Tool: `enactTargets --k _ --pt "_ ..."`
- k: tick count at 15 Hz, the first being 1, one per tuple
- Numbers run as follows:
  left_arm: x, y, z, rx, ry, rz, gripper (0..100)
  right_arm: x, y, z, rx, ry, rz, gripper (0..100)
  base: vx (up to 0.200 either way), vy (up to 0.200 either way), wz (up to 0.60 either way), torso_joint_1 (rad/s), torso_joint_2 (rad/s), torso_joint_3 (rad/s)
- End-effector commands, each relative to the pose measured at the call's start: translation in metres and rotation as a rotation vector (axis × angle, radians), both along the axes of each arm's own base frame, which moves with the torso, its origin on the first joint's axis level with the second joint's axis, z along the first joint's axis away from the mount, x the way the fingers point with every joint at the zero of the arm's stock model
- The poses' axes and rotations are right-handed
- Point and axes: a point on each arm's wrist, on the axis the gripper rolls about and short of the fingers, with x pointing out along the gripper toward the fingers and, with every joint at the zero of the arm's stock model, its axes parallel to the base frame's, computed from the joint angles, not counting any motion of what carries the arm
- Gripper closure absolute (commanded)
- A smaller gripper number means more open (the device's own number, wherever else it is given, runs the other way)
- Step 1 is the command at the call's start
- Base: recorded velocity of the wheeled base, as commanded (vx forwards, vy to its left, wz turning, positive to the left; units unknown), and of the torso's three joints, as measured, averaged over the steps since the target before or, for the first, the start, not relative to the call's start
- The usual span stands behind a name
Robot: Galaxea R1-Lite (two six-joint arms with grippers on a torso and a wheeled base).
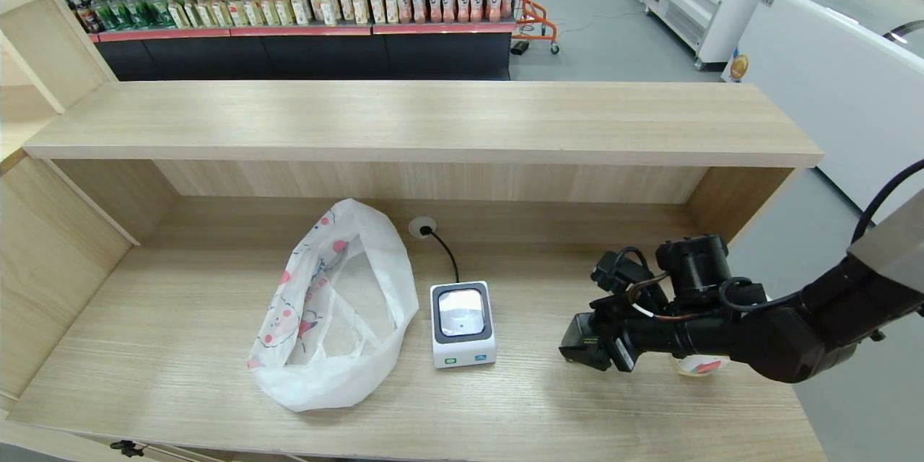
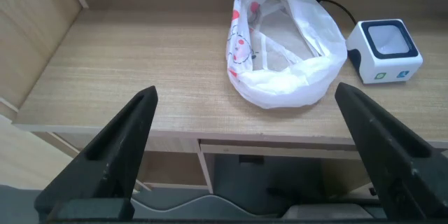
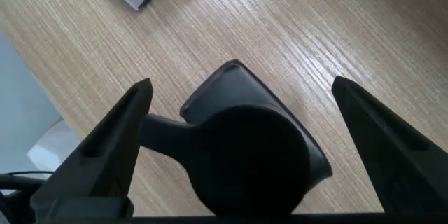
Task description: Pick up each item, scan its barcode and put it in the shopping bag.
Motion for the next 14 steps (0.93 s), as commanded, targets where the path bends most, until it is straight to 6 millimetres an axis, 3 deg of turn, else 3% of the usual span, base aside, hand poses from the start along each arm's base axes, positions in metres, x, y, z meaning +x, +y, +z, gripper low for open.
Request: enactTargets --k 1,7,11,12,14 --pt "0.000 0.000 0.000 0.000 -0.001 0.000 0 0.002 0.000 -0.006 -0.003 0.011 0.000 100 0.000 0.000 0.00 0.000 0.00 0.000" --pt "0.000 0.000 0.000 0.000 -0.001 0.000 0 -0.002 -0.003 -0.004 -0.002 0.011 -0.003 100 0.000 0.000 0.00 0.000 0.00 0.000" --pt "0.000 0.000 0.000 0.000 -0.001 0.000 0 -0.012 -0.009 0.037 0.064 -0.127 -0.023 100 0.000 0.000 0.00 0.000 0.00 0.000" --pt "0.000 0.000 0.000 0.000 -0.001 0.000 0 -0.023 -0.013 0.060 0.082 -0.193 -0.023 100 0.000 0.000 0.00 0.000 0.00 0.000" --pt "0.000 0.000 0.000 0.000 -0.001 0.000 0 -0.042 -0.020 0.080 0.070 -0.284 0.002 100 0.000 0.000 0.00 0.000 0.00 0.000"
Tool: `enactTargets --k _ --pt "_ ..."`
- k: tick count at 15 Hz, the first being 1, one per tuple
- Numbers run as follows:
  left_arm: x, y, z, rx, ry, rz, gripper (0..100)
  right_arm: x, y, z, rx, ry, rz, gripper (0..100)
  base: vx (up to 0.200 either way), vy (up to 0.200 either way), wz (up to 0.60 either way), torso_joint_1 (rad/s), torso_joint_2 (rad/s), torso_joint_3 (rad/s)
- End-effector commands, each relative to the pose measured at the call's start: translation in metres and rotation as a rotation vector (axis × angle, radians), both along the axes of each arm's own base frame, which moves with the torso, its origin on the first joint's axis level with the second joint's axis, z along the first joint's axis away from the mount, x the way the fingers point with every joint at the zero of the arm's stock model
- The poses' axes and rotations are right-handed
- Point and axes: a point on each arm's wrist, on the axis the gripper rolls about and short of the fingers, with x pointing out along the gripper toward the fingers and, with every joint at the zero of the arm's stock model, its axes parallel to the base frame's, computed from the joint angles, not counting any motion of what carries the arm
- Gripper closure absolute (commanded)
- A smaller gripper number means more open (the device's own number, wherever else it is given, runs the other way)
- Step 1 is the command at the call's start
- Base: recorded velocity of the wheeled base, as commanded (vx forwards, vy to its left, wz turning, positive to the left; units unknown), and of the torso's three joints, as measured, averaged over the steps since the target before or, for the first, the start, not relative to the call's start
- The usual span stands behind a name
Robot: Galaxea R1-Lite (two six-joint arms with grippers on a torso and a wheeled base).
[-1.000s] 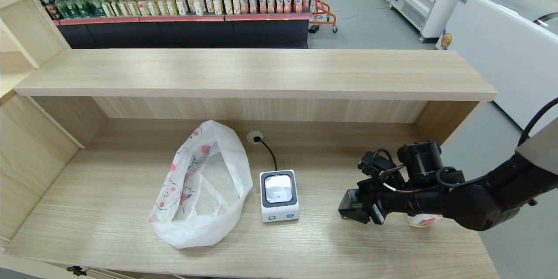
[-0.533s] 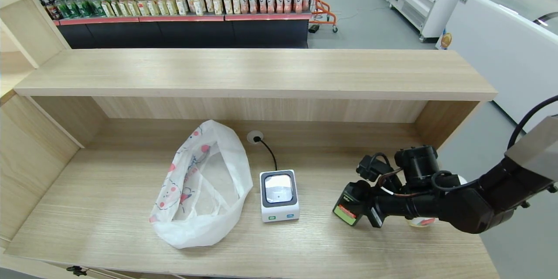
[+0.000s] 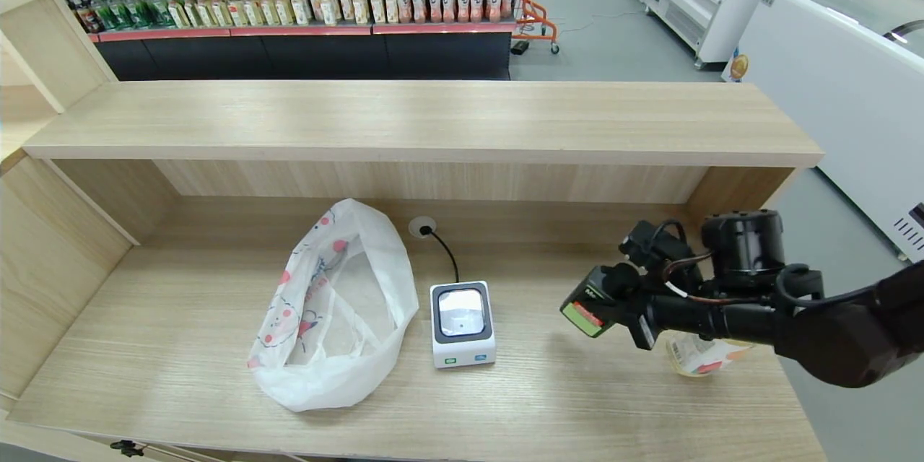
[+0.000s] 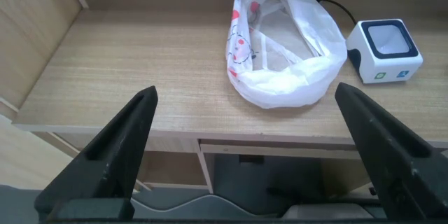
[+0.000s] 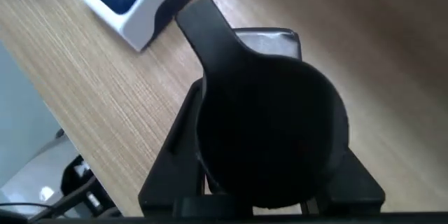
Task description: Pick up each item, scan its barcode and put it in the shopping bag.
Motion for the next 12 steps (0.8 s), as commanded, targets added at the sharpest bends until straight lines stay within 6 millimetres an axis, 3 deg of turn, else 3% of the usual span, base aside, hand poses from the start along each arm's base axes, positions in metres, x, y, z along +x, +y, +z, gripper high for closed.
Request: enactTargets --k 1,4,6,8,10,12 --pt "0.000 0.000 0.000 0.000 -0.001 0.000 0 -0.029 -0.010 0.037 -0.041 -0.182 0.040 100 0.000 0.000 0.00 0.000 0.00 0.000" --pt "0.000 0.000 0.000 0.000 -0.001 0.000 0 -0.057 -0.020 0.048 -0.262 -0.441 0.199 100 0.000 0.000 0.00 0.000 0.00 0.000" --pt "0.000 0.000 0.000 0.000 -0.001 0.000 0 -0.068 -0.022 0.049 -0.365 -0.694 0.549 100 0.000 0.000 0.00 0.000 0.00 0.000" --pt "0.000 0.000 0.000 0.000 -0.001 0.000 0 -0.072 -0.021 0.039 -0.507 -0.890 0.781 100 0.000 0.000 0.00 0.000 0.00 0.000" --pt "0.000 0.000 0.000 0.000 -0.001 0.000 0 -0.072 -0.017 0.033 -0.628 -1.055 0.899 100 0.000 0.000 0.00 0.000 0.00 0.000" --pt "0.000 0.000 0.000 0.000 -0.001 0.000 0 -0.071 -0.002 0.030 -0.692 -1.326 1.058 100 0.000 0.000 0.00 0.000 0.00 0.000"
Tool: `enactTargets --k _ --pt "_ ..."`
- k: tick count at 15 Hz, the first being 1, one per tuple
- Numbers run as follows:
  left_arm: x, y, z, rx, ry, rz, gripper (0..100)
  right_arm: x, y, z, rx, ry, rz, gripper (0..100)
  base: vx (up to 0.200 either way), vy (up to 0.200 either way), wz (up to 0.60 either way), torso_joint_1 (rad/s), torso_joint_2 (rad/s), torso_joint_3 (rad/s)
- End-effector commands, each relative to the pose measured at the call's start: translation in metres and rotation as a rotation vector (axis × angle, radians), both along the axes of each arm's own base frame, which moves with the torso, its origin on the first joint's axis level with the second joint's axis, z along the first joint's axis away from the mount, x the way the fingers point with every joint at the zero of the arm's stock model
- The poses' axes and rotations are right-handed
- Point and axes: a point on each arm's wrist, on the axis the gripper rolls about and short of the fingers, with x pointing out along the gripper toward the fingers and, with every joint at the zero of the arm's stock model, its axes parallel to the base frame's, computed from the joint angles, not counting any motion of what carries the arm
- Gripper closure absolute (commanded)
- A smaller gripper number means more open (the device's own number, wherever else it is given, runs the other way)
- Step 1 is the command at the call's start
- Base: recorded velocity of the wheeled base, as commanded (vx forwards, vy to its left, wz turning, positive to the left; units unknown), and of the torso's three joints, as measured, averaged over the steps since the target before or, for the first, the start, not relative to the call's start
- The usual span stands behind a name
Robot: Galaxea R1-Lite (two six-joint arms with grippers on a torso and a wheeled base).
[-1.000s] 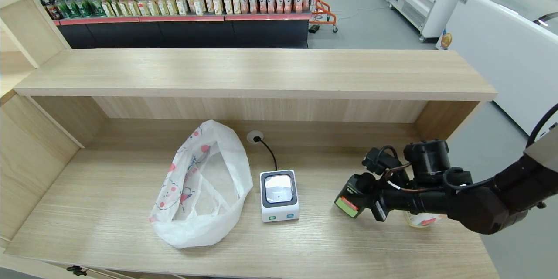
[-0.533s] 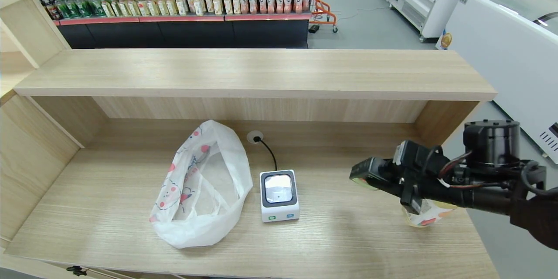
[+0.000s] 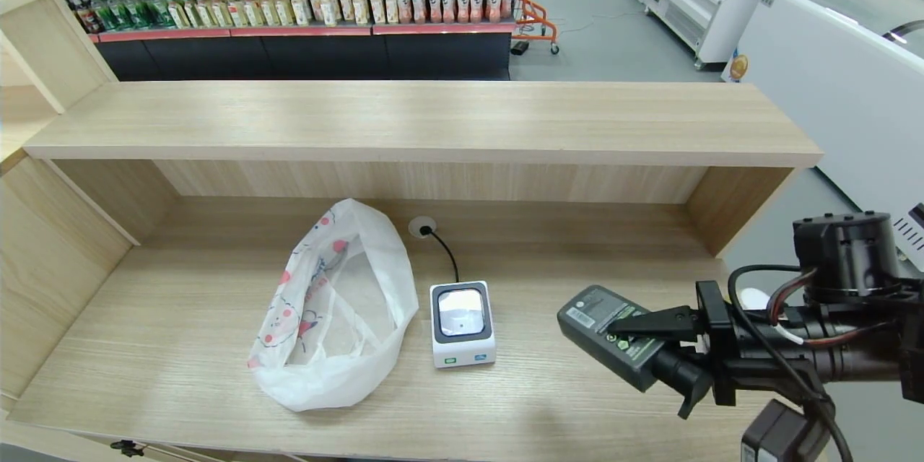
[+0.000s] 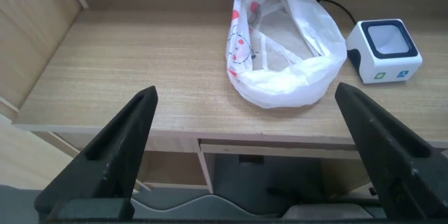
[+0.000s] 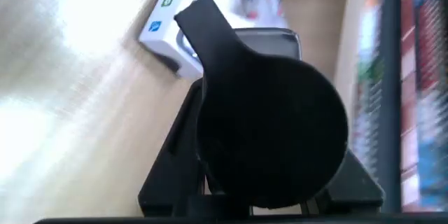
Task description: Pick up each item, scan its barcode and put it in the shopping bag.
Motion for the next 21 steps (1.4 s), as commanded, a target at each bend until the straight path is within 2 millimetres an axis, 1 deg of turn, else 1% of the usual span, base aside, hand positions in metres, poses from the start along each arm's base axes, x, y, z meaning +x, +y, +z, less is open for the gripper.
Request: enactTargets --k 1,4,6,7,8,10,12,14,15,18,19,21 --pt "0.000 0.000 0.000 0.000 -0.001 0.000 0 0.004 0.017 -0.003 -0.034 -0.140 0.160 100 0.000 0.000 0.00 0.000 0.00 0.000" --pt "0.000 0.000 0.000 0.000 -0.001 0.000 0 0.009 0.026 -0.017 -0.066 -0.165 0.218 100 0.000 0.000 0.00 0.000 0.00 0.000" --pt "0.000 0.000 0.000 0.000 -0.001 0.000 0 0.012 0.044 -0.012 -0.047 -0.321 0.332 100 0.000 0.000 0.00 0.000 0.00 0.000" --pt "0.000 0.000 0.000 0.000 -0.001 0.000 0 0.013 0.055 -0.013 -0.014 -0.371 0.413 100 0.000 0.000 0.00 0.000 0.00 0.000" --pt "0.000 0.000 0.000 0.000 -0.001 0.000 0 0.015 0.064 -0.018 0.019 -0.398 0.485 100 0.000 0.000 0.00 0.000 0.00 0.000" --pt "0.000 0.000 0.000 0.000 -0.001 0.000 0 0.020 0.074 -0.029 0.058 -0.432 0.575 100 0.000 0.000 0.00 0.000 0.00 0.000" --pt "0.000 0.000 0.000 0.000 -0.001 0.000 0 0.022 0.077 -0.032 0.055 -0.470 0.594 100 0.000 0.000 0.00 0.000 0.00 0.000" --pt "0.000 0.000 0.000 0.000 -0.001 0.000 0 0.025 0.076 -0.030 0.054 -0.503 0.593 100 0.000 0.000 0.00 0.000 0.00 0.000" --pt "0.000 0.000 0.000 0.000 -0.001 0.000 0 0.030 0.079 -0.028 0.067 -0.524 0.606 100 0.000 0.000 0.00 0.000 0.00 0.000" --pt "0.000 0.000 0.000 0.000 -0.001 0.000 0 0.039 0.085 -0.015 0.109 -0.641 0.625 100 0.000 0.000 0.00 0.000 0.00 0.000" --pt "0.000 0.000 0.000 0.000 -0.001 0.000 0 0.038 0.085 -0.013 0.115 -0.667 0.624 100 0.000 0.000 0.00 0.000 0.00 0.000" --pt "0.000 0.000 0.000 0.000 -0.001 0.000 0 0.038 0.084 -0.016 0.114 -0.657 0.626 100 0.000 0.000 0.00 0.000 0.00 0.000"
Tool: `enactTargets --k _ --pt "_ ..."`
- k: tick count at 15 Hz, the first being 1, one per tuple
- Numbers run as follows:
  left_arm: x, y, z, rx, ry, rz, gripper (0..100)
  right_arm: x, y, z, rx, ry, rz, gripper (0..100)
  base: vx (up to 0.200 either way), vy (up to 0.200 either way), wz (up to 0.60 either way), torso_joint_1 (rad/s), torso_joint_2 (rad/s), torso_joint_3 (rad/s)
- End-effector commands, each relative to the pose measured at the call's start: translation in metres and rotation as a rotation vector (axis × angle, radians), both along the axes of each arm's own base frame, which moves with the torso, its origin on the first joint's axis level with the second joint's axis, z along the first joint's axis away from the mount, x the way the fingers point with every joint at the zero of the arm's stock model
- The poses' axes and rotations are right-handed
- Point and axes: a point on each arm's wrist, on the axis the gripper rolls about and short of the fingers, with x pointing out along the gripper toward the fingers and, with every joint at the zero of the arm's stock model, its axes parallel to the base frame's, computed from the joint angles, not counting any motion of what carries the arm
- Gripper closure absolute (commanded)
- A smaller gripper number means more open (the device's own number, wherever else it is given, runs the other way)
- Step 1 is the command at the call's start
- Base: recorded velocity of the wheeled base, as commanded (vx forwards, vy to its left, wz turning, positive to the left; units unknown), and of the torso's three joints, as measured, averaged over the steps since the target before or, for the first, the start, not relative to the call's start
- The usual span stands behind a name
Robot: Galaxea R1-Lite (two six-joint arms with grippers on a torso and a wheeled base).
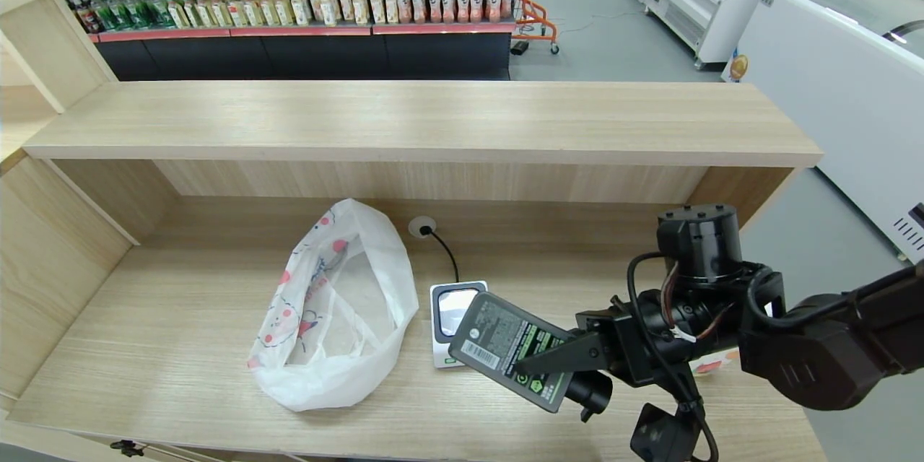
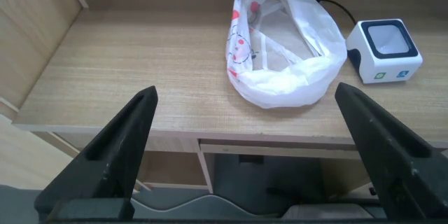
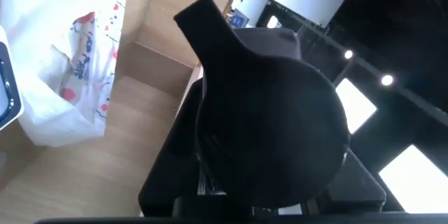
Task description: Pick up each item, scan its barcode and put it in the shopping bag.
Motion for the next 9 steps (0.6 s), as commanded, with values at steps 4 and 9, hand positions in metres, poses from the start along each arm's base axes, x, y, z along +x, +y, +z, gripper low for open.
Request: enactTargets --k 4,9 --pt "0.000 0.000 0.000 0.000 -0.001 0.000 0 0.001 0.008 -0.003 0.003 0.001 0.027 100 0.000 0.000 0.00 0.000 0.00 0.000" --pt "0.000 0.000 0.000 0.000 -0.001 0.000 0 0.004 0.021 0.000 0.017 -0.039 0.061 100 0.000 0.000 0.00 0.000 0.00 0.000"
